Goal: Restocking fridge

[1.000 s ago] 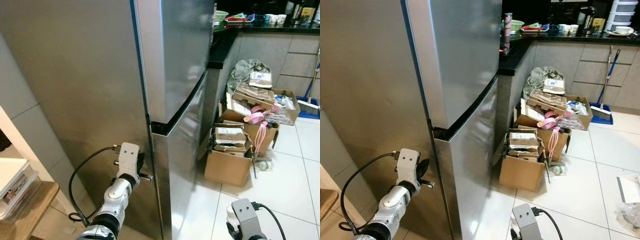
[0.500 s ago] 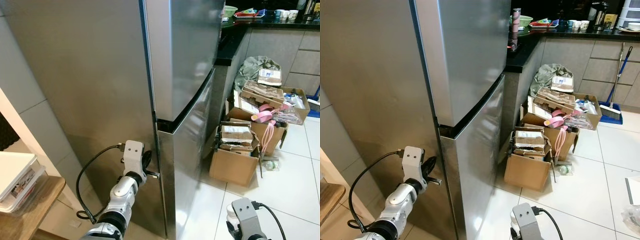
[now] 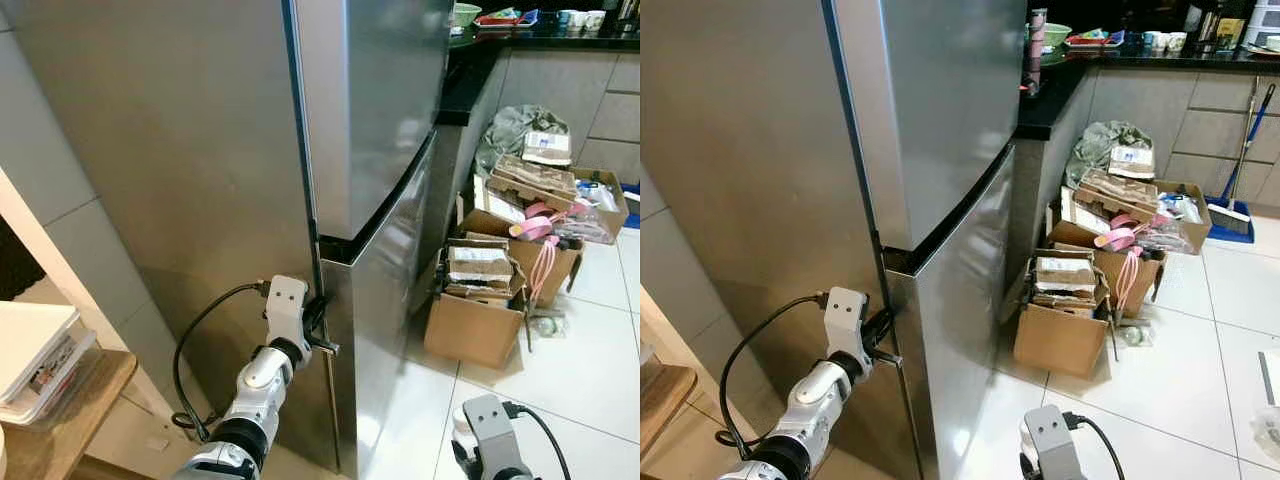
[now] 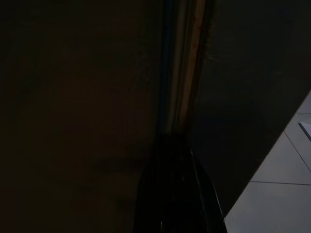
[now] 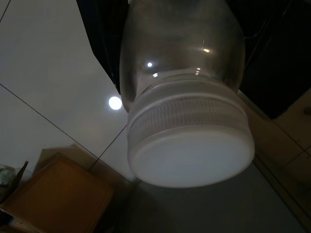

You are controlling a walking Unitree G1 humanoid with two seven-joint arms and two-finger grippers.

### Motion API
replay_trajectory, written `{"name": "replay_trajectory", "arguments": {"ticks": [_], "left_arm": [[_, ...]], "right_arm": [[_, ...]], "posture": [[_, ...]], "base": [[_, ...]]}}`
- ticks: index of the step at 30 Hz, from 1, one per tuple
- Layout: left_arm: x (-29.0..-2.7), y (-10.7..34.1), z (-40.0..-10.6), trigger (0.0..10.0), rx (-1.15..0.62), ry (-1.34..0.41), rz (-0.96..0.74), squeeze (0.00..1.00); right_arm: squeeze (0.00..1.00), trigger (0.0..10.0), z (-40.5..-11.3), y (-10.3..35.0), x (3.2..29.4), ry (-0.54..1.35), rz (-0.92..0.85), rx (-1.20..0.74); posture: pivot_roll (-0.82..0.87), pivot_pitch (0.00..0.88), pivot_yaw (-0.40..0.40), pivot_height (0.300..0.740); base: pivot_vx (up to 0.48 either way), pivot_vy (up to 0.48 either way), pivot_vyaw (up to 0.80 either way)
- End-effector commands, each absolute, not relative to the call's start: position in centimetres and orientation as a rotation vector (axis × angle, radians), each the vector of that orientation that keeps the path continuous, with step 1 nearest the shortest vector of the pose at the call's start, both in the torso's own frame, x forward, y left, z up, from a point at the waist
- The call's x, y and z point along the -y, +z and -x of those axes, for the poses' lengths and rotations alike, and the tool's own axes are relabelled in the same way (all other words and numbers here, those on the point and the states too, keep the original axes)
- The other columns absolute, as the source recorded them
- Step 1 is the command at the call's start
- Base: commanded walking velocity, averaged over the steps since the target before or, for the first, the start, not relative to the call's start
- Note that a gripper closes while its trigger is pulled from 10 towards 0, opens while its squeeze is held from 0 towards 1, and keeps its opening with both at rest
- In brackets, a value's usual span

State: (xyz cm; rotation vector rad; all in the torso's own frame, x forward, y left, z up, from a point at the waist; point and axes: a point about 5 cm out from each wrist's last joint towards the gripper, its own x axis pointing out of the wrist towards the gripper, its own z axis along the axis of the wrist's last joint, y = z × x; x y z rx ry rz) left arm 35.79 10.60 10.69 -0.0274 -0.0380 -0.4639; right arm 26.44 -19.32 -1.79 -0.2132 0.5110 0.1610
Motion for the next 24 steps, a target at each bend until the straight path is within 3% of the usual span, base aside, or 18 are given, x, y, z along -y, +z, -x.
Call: {"name": "replay_trajectory", "arguments": {"ticks": [1,14,15,24], "left_arm": [[-9.5,10.5,-35.5,10.0,0.037,-0.512,0.019,0.0],[-10.9,11.4,-36.5,10.0,0.023,-0.479,0.074,0.03],[-10.7,11.4,-36.4,10.0,0.023,-0.503,0.092,1.0],[-9.8,11.0,-36.0,10.0,0.017,-0.57,0.108,1.0]], "right_arm": [[0.0,10.0,-26.3,-1.8,19.2,0.157,0.205,-0.505],[0.0,10.0,-26.3,-1.8,19.8,0.15,0.221,-0.505],[0.0,10.0,-26.2,-1.8,19.8,0.149,0.221,-0.505],[0.0,10.0,-26.1,-1.9,19.8,0.15,0.221,-0.507]], "posture": [[-0.1,0.102,0.055,0.74],[-0.11,0.086,0.061,0.74],[-0.11,0.082,0.062,0.74],[-0.11,0.071,0.063,0.74]], "base": [[0.0,0.0,0.0],[0.0,0.0,0.0],[0.0,0.0,0.0],[0.0,0.0,0.0]]}}
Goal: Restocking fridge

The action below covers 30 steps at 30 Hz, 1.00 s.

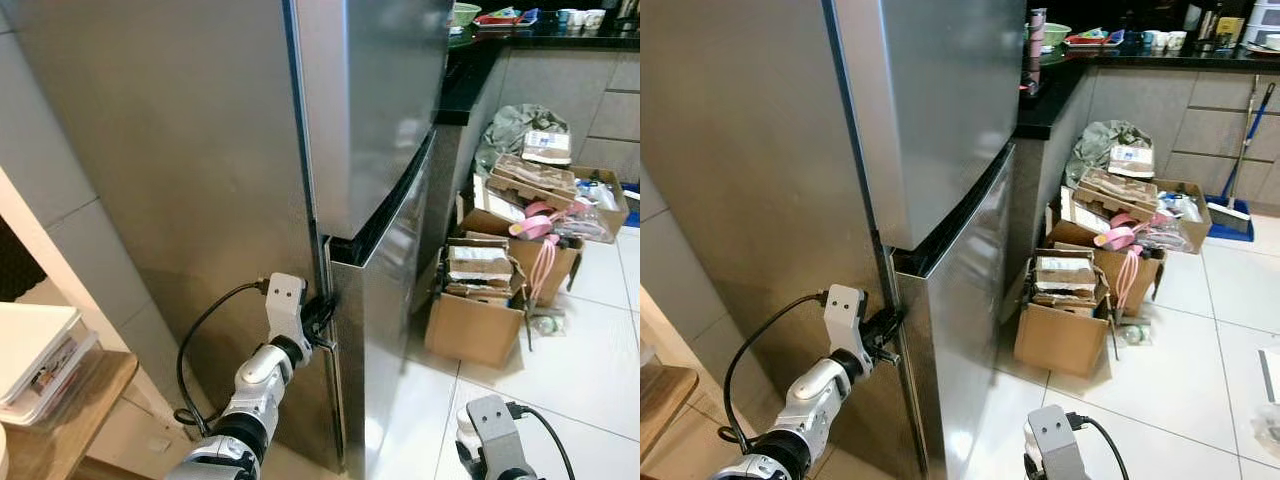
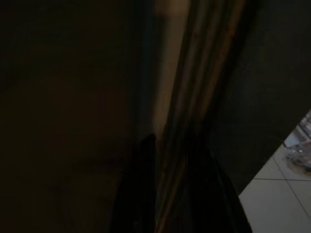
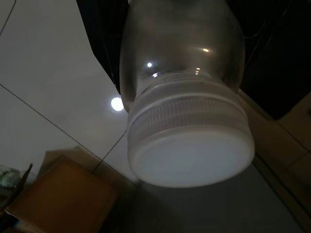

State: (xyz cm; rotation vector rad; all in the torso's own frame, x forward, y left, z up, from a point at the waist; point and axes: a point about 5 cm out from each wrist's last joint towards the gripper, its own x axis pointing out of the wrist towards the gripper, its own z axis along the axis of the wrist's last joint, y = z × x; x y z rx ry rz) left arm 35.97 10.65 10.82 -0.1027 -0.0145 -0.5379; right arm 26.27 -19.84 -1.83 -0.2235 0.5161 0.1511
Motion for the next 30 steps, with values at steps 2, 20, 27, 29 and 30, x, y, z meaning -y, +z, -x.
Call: {"name": "replay_trajectory", "arguments": {"ticks": [2,20,27,29,30], "left_arm": [[-9.7,10.9,-35.9,10.0,0.016,-0.577,0.109,1.0],[-1.1,10.7,-32.7,10.0,-0.01,-1.04,0.147,1.0],[4.0,11.9,-30.0,10.0,0.023,-1.317,0.2,1.0],[4.4,12.0,-29.7,10.0,0.025,-1.345,0.198,1.0],[4.3,12.0,-29.7,10.0,0.024,-1.345,0.204,1.0]], "right_arm": [[0.0,10.0,-26.0,-2.0,19.8,0.151,0.221,-0.507],[0.0,10.0,-24.1,-3.6,19.4,0.21,0.22,-0.601],[0.0,10.0,-21.7,-5.5,19.5,0.274,0.253,-0.741],[0.0,10.0,-21.3,-5.8,19.4,0.289,0.254,-0.756],[0.0,10.0,-21.3,-5.8,19.4,0.288,0.253,-0.756]], "posture": [[-0.11,0.069,0.064,0.74],[-0.12,0.055,0.072,0.74],[-0.12,0.056,0.075,0.74],[-0.12,0.056,0.077,0.74],[-0.12,0.057,0.078,0.74]], "base": [[0.0,0.0,0.0],[0.0,0.0,0.0],[0.0,0.0,0.0],[0.0,0.0,0.0],[0.0,0.0,0.0]]}}
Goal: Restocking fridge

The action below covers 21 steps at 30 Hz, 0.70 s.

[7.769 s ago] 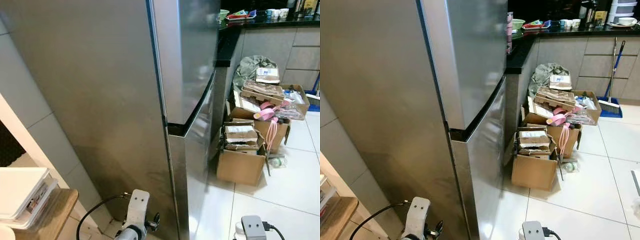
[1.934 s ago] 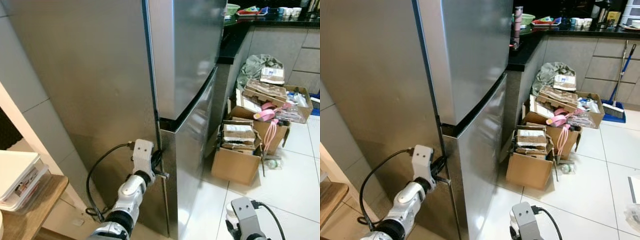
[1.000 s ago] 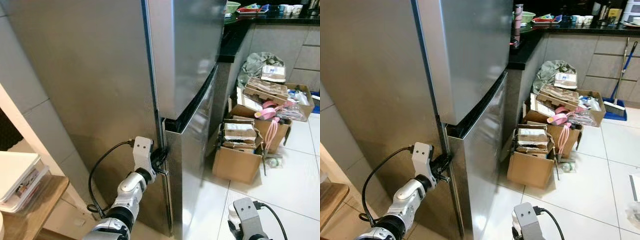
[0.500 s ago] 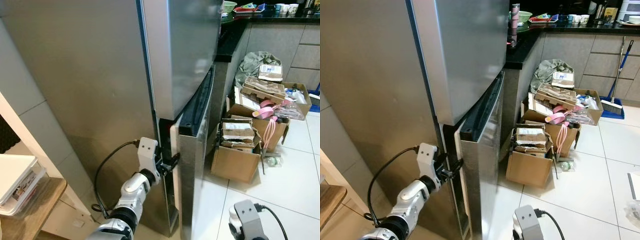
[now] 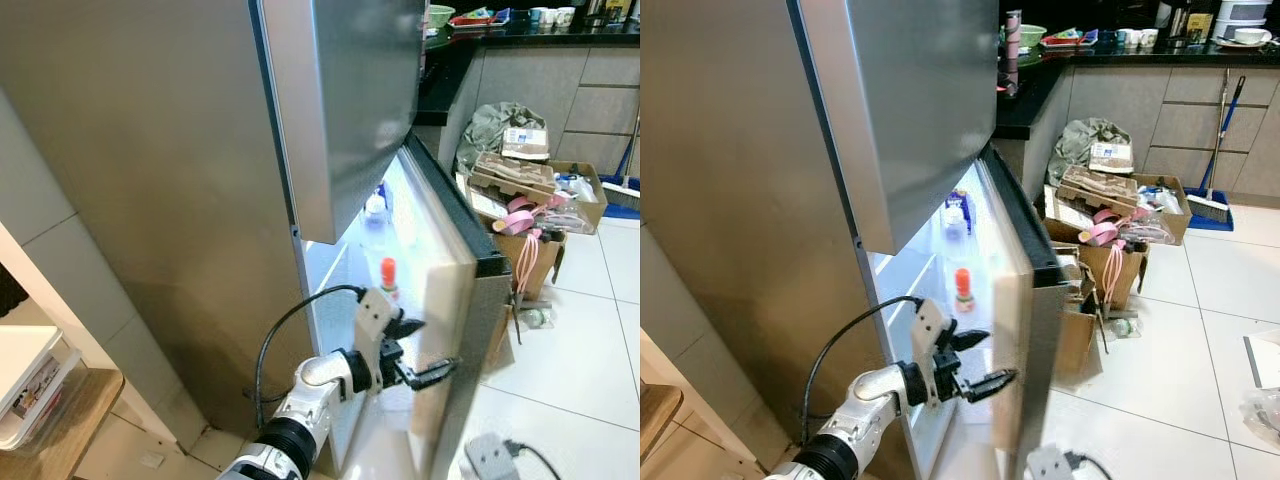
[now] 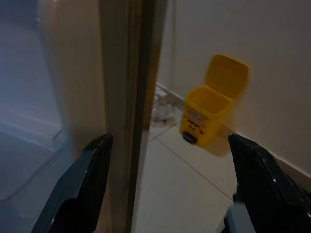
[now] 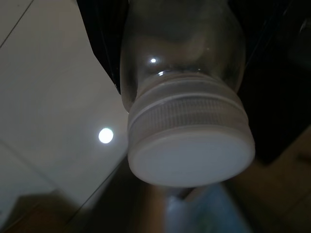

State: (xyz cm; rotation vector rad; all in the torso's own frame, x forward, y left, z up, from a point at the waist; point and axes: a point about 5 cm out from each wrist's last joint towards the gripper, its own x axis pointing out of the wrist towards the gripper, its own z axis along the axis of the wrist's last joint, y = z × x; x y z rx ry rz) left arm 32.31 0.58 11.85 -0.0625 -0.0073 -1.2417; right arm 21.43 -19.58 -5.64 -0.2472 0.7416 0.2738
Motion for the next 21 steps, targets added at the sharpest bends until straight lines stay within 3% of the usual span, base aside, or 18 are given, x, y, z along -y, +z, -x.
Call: {"name": "replay_trajectory", "arguments": {"ticks": [1,11,21], "left_arm": [[4.3,12.0,-29.7,10.0,0.024,-1.345,0.204,1.0],[2.3,11.2,-29.9,10.0,0.004,-1.307,0.205,1.0],[-3.4,8.2,-30.7,10.0,-0.084,-1.097,0.105,1.0]], "right_arm": [[0.0,10.0,-21.3,-5.8,19.4,0.288,0.253,-0.756],[0.0,10.0,-21.9,-5.4,19.1,0.272,0.24,-0.726],[0.0,10.0,-24.7,-3.0,18.8,0.252,0.226,-0.547]], "posture": [[-0.12,0.057,0.078,0.74],[-0.11,0.054,0.075,0.74],[-0.11,0.051,0.08,0.74]], "base": [[0.0,0.0,0.0],[0.0,0.0,0.0],[0.0,0.0,0.0]]}}
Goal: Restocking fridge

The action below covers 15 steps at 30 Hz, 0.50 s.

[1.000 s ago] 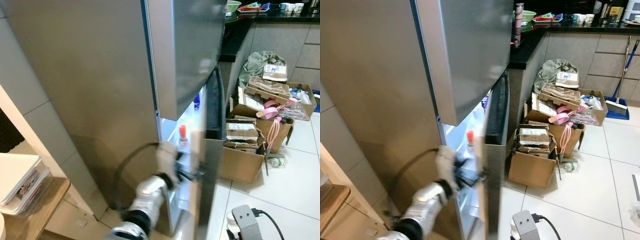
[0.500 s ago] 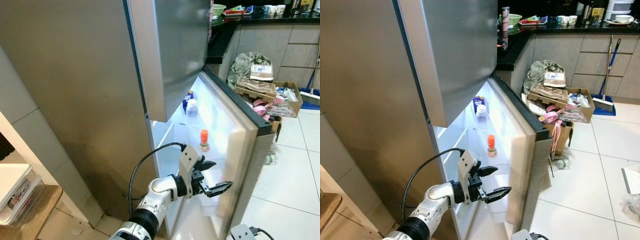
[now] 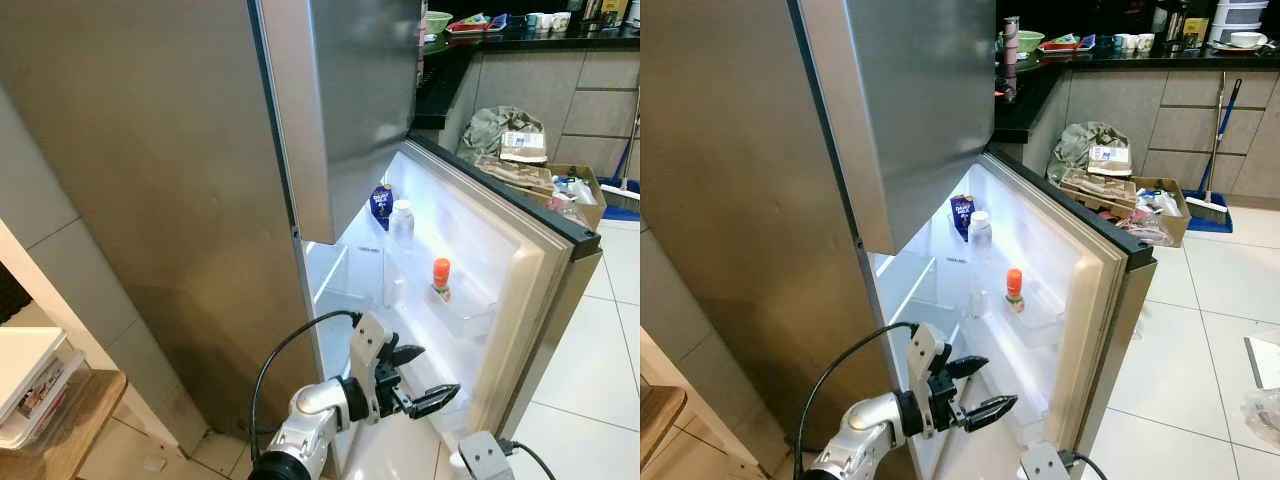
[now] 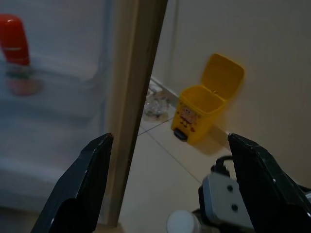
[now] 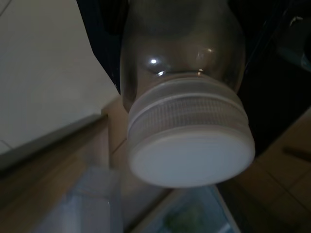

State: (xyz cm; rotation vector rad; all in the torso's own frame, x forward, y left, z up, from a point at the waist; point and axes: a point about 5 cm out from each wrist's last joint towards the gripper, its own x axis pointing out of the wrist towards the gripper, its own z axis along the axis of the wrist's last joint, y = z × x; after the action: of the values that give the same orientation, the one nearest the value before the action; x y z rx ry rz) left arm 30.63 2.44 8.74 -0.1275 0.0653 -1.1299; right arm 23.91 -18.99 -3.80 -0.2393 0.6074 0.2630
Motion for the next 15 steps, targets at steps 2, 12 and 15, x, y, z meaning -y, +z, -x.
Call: {"name": "replay_trajectory", "arguments": {"ticks": [2,12,15], "left_arm": [[-4.8,7.8,-30.9,10.0,-0.092,-1.016,0.094,1.0],[-9.6,6.7,-31.2,10.0,-0.106,-0.741,0.102,0.0],[-10.1,6.5,-31.0,10.0,-0.106,-0.713,0.108,0.0]], "right_arm": [[0.0,10.0,-25.9,-1.8,18.9,0.241,0.221,-0.475],[0.0,10.0,-30.3,3.5,21.4,0.252,0.382,-0.268],[0.0,10.0,-30.9,4.4,22.3,0.292,0.458,-0.26]], "posture": [[-0.1,0.052,0.076,0.74],[-0.09,0.066,0.052,0.74],[-0.09,0.071,0.051,0.74]], "base": [[0.0,0.0,0.0],[0.0,0.0,0.0],[0.0,0.0,0.0]]}}
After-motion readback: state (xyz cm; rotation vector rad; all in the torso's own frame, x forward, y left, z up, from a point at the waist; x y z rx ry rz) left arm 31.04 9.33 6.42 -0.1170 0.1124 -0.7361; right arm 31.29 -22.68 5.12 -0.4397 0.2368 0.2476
